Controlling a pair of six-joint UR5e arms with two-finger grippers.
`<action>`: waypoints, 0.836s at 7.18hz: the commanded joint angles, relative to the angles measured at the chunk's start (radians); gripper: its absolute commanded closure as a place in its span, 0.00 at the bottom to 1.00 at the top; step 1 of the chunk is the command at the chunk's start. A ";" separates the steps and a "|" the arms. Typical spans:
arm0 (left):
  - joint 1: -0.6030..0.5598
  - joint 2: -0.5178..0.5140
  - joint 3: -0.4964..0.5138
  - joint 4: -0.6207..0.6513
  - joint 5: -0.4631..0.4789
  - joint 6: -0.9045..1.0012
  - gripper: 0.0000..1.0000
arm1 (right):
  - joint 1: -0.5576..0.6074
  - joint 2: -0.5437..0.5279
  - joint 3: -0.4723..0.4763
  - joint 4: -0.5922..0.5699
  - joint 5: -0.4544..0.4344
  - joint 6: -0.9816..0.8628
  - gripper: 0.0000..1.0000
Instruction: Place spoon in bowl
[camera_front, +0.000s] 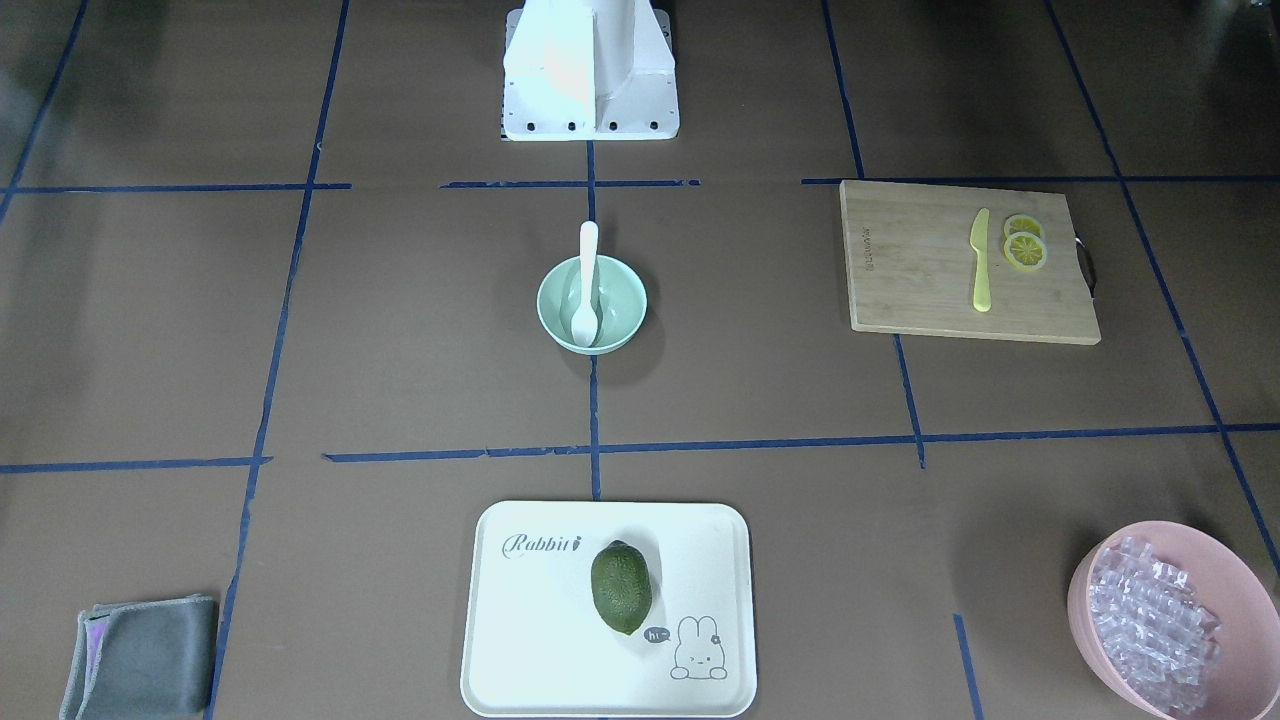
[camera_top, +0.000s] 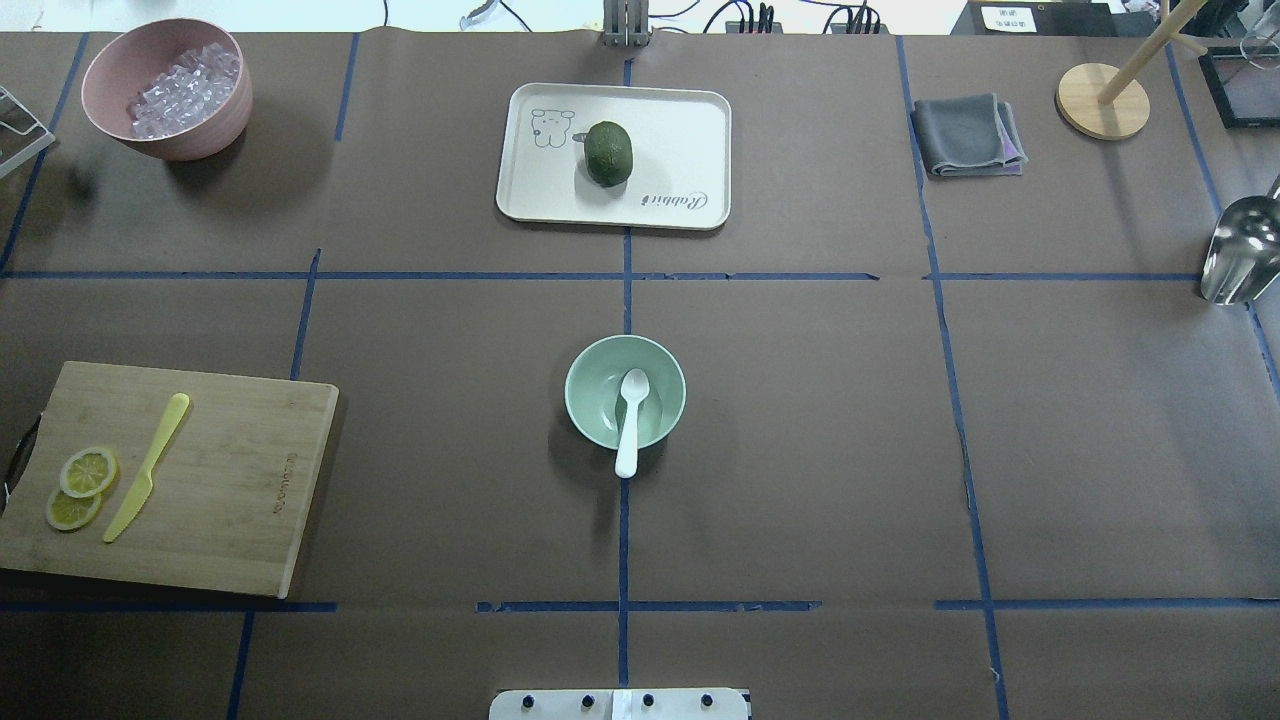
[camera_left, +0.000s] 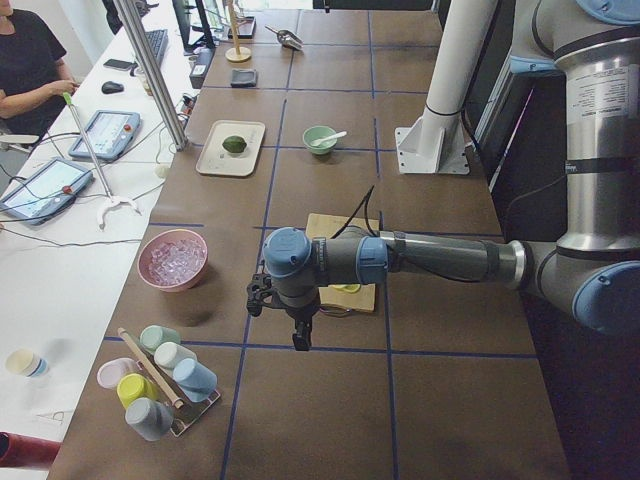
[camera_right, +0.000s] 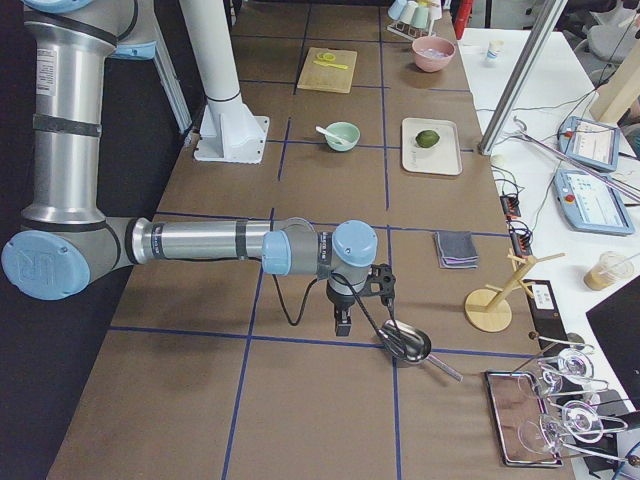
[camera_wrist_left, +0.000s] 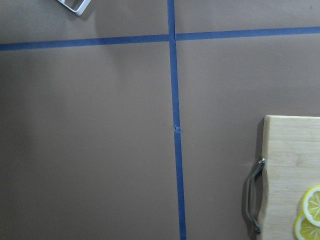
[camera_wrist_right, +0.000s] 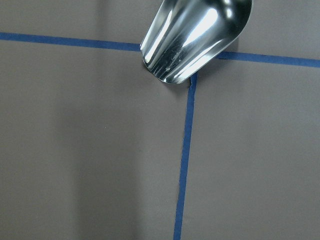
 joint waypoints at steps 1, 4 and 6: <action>0.001 0.013 0.011 -0.051 0.003 -0.005 0.00 | 0.000 0.033 -0.021 -0.010 0.013 0.002 0.00; 0.001 0.038 0.008 -0.039 0.009 -0.003 0.00 | 0.001 0.010 -0.024 0.000 0.025 0.000 0.00; 0.003 0.038 0.000 -0.034 0.010 -0.002 0.00 | 0.006 0.048 -0.026 -0.012 0.021 0.000 0.00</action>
